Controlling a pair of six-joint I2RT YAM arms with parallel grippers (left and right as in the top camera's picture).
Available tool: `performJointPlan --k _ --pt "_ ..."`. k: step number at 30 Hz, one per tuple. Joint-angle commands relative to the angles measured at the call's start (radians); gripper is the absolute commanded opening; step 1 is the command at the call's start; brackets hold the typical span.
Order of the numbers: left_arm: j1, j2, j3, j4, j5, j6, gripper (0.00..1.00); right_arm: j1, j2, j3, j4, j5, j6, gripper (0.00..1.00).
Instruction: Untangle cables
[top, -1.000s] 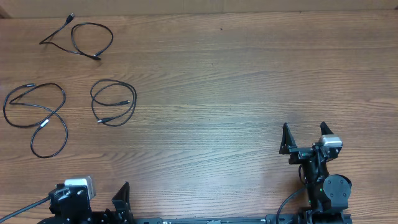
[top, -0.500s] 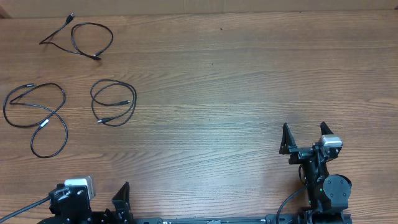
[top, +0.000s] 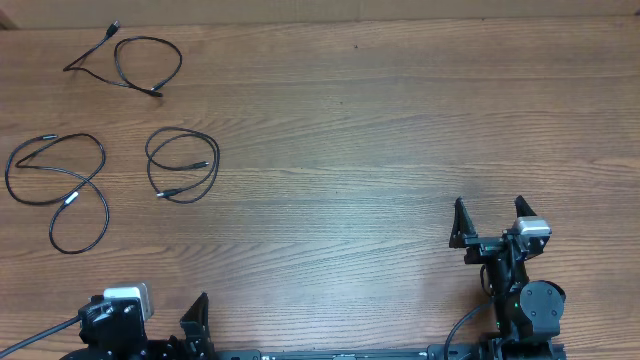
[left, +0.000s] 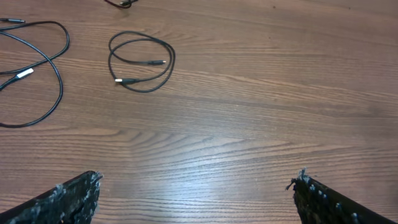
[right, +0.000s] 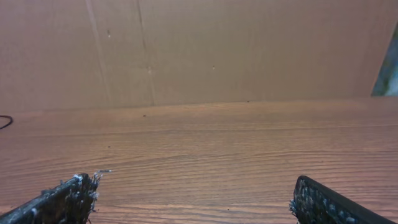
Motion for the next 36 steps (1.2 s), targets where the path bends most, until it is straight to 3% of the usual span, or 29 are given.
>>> performJointPlan --k 1,6,18,36 --pt "0.005 -0.024 -0.001 0.008 -0.027 -0.013 0.99 -0.002 -0.009 -0.011 0.007 0.006 -0.008 1.0" --pt "0.005 -0.141 -0.039 0.055 -0.006 -0.021 1.0 -0.002 -0.009 -0.011 0.007 0.006 -0.008 1.0" --pt "0.021 -0.346 -0.4 0.432 0.0 0.033 0.99 -0.002 -0.009 -0.011 0.007 0.006 -0.008 1.0" --pt "0.021 -0.347 -1.078 1.37 -0.002 0.109 1.0 -0.002 -0.009 -0.011 0.007 0.006 -0.008 1.0"
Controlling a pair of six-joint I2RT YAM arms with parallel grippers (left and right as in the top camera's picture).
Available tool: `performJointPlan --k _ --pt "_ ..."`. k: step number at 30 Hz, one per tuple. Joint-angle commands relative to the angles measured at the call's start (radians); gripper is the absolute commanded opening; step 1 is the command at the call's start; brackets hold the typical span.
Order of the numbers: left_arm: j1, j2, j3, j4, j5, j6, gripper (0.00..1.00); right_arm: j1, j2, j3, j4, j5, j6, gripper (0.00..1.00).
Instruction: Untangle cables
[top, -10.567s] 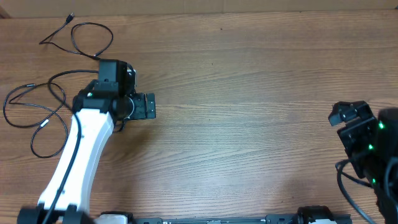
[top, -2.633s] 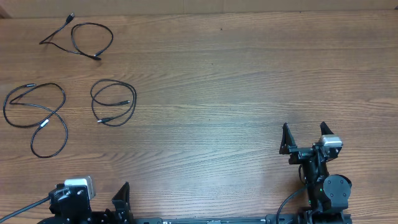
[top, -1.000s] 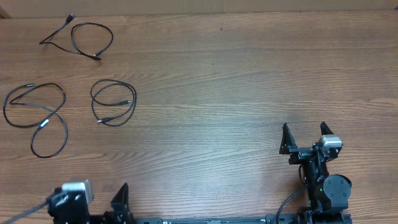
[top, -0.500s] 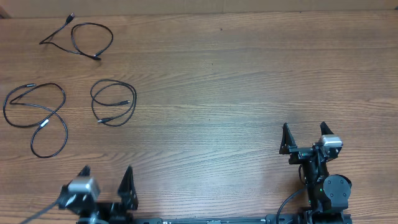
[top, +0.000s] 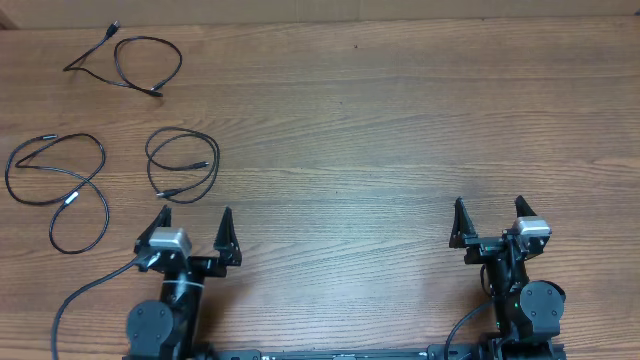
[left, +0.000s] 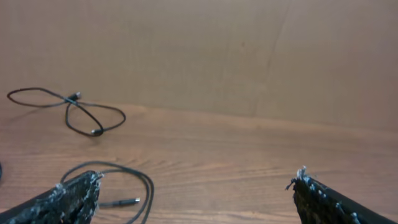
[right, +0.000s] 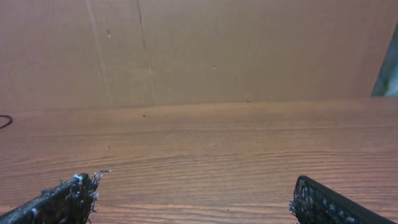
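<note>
Three black cables lie apart on the left of the wooden table: a far cable near the back edge, a long looped cable at the far left, and a small coiled cable beside it. The left wrist view shows the small coil and the far cable. My left gripper stands open just in front of the small coil, holding nothing. My right gripper stands open at the lower right, far from all cables.
A brown cardboard wall rises behind the table's far edge. The wooden table top stretches between the two arms. Both arm bases sit at the near edge.
My left arm has come forward from the near edge and its camera has tilted up; its open gripper now stands just short of the small coil. The right arm and the cables have not moved.
</note>
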Motion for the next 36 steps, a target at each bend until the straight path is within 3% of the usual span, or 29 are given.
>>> performJointPlan --k 1,7,11,36 --pt "0.008 -0.012 -0.091 0.098 0.005 0.064 1.0 -0.002 -0.009 -0.011 0.007 0.006 -0.005 1.0" --pt "0.033 -0.012 -0.157 0.156 0.017 0.145 1.0 -0.002 -0.009 -0.011 0.007 0.006 -0.005 1.0" --pt "0.098 -0.012 -0.157 0.108 0.161 0.286 0.99 -0.002 -0.009 -0.011 0.007 0.006 -0.005 1.0" --pt "0.118 -0.011 -0.157 0.098 0.157 0.266 1.0 -0.002 -0.009 -0.011 0.007 0.006 -0.005 1.0"
